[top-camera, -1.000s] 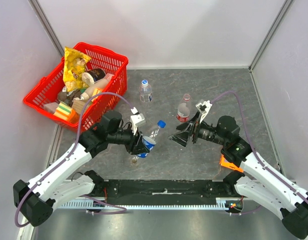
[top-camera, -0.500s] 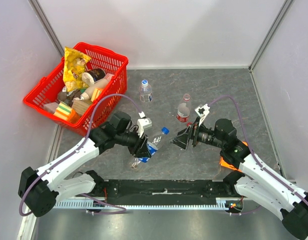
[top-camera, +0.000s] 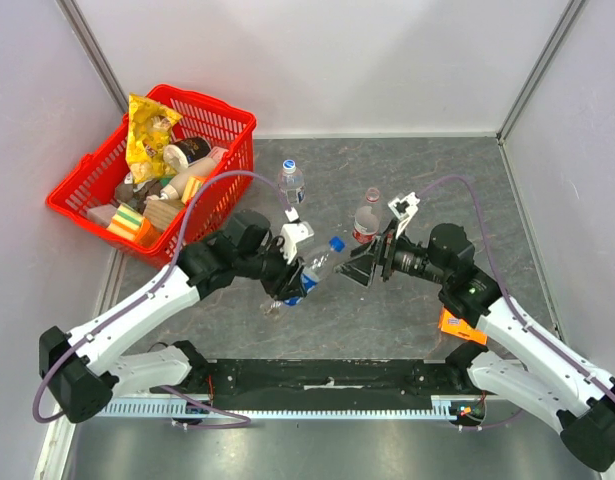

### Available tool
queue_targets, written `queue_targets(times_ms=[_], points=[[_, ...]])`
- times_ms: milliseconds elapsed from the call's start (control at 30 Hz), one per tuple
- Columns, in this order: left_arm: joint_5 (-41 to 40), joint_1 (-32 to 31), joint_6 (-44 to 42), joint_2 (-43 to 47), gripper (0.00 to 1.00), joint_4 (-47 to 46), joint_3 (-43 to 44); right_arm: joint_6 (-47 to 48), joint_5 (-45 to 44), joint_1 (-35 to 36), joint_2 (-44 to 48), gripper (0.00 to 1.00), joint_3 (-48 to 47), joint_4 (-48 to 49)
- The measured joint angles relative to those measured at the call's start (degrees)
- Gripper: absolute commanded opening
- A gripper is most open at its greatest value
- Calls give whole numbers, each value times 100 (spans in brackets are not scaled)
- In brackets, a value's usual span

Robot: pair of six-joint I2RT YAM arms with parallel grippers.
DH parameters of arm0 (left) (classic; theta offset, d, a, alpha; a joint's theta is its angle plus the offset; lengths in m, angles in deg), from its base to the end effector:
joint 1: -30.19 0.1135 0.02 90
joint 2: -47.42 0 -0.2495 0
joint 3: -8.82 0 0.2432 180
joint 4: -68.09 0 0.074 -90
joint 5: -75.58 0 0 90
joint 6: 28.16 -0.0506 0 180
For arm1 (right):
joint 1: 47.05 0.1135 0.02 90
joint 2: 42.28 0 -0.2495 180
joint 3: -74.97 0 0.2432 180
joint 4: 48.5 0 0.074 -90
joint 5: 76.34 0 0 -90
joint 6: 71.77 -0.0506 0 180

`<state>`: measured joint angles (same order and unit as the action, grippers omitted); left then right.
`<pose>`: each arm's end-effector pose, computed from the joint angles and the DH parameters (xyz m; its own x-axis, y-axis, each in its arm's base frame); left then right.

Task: Unscrew the bottle caps

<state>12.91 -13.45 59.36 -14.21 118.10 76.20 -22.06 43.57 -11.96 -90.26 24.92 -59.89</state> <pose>0.1494 -0.1746 0.2744 -0.4678 0.4992 -0.7294 0.8721 0.3948 -0.2891 0.1592 0.1427 0.2886 -0.6837 0.2047 -0.7005 -0.6015 0.3855 0.6997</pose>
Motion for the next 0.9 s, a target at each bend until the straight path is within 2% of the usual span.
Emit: queue_targets(times_ms=[167, 300, 433, 600, 900], points=[[-638, -17, -223, -455, 29, 81, 638, 197, -157, 0, -136, 97, -647, -83], [-1014, -37, -330, -562, 29, 122, 503, 354, -319, -2, -310, 97, -1032, -168], [-1427, -188, -361, -417, 29, 111, 109, 520, -481, -22, -553, 96, -1307, -472], [-2142, -713, -404, -101, 29, 125, -157, 647, -568, -98, -833, 94, -1504, -833], [-2861, -966, -437, 509, 31, 20, -275, 627, -190, -162, -1180, 82, -1541, -997]])
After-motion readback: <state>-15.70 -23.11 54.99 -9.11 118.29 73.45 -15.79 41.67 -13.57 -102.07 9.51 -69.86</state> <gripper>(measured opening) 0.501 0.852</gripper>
